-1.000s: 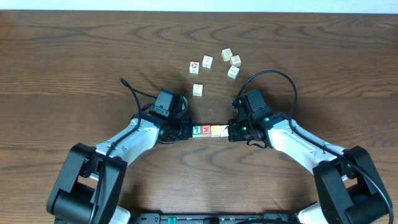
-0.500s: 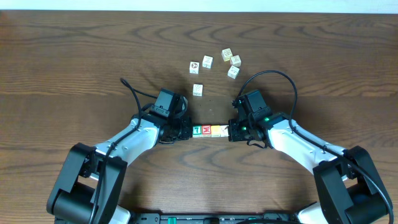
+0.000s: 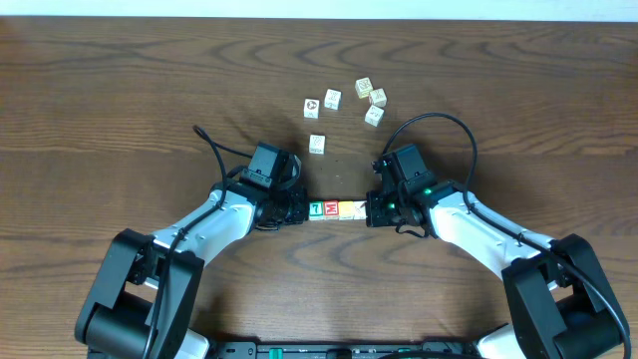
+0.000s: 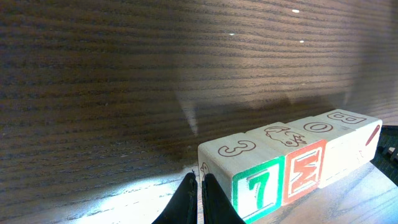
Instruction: Lift 4 blocks
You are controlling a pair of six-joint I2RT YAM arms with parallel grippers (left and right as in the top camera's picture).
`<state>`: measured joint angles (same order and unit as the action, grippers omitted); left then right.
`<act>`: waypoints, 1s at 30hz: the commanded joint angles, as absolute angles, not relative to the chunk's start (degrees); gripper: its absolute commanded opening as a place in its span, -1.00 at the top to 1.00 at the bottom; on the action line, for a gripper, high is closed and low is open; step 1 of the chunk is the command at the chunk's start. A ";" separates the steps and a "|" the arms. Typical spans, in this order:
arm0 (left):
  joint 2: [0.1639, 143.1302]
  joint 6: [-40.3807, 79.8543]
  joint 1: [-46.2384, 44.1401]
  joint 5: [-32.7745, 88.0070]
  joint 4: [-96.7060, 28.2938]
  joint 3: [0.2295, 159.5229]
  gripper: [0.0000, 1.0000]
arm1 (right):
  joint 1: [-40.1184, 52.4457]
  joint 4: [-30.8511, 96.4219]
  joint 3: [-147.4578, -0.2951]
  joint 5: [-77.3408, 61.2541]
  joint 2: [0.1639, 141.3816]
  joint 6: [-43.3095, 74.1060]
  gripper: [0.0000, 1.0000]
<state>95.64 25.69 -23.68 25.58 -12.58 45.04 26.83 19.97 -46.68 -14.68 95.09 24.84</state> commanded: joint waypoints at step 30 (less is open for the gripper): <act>95.57 27.38 -26.24 37.10 -10.33 46.00 0.86 | 32.29 19.00 -50.00 -24.29 93.58 28.29 0.97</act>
<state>95.64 26.81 -23.68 26.02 -12.12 45.04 28.47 20.80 -47.20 -11.49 94.94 26.76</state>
